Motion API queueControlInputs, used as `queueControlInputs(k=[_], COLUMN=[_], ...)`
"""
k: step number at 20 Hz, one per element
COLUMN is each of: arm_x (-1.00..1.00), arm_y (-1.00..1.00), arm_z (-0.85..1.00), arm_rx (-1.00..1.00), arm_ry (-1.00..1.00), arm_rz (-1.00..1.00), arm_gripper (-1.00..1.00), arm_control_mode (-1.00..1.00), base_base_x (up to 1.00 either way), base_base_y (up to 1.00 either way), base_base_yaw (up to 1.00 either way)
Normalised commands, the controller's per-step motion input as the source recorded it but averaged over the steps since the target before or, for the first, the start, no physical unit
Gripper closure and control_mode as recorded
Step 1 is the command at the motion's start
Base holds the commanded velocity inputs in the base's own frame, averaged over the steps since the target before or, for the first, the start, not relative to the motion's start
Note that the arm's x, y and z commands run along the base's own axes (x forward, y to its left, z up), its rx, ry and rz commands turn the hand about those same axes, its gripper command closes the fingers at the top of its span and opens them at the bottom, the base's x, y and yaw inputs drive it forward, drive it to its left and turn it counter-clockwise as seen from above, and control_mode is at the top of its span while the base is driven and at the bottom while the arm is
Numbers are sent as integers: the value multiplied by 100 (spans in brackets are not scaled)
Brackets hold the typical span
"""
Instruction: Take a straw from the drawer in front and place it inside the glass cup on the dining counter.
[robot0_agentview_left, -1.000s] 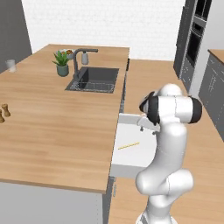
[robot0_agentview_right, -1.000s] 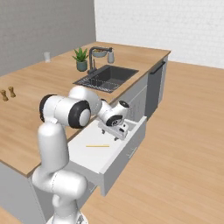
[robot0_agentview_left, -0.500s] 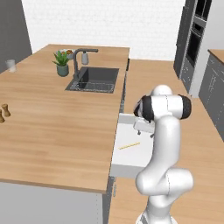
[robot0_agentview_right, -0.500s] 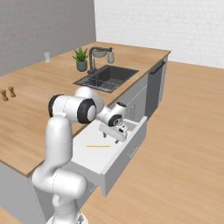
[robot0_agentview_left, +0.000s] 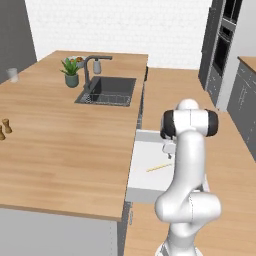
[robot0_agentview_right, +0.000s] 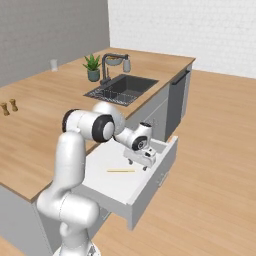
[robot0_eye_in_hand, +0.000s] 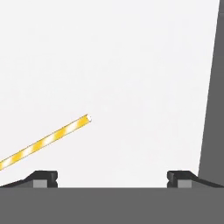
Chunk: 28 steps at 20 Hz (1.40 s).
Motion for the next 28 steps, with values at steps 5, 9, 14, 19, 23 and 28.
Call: queueControlInputs(k=[5,9,14,19,23,28], arm_x=[-59,-43,-38,6,29,24], arm_y=[-100,-100,4,75,31,-2], arm_z=[7,6,50,39,0,0], arm_rx=[-12,-11,-5,0,0,0], arm_ry=[-8,-7,-9,-2,1,5], arm_rz=[-12,-14,-17,-25,-31,-30], arm_gripper=[-100,-100,-100,-100,-100,-100], arm_control_mode=[-100,-100,-100,-100,-100,-100], base_base_x=[0,0,0,0,0,0], base_base_y=[0,0,0,0,0,0], base_base_yaw=[0,0,0,0,0,0])
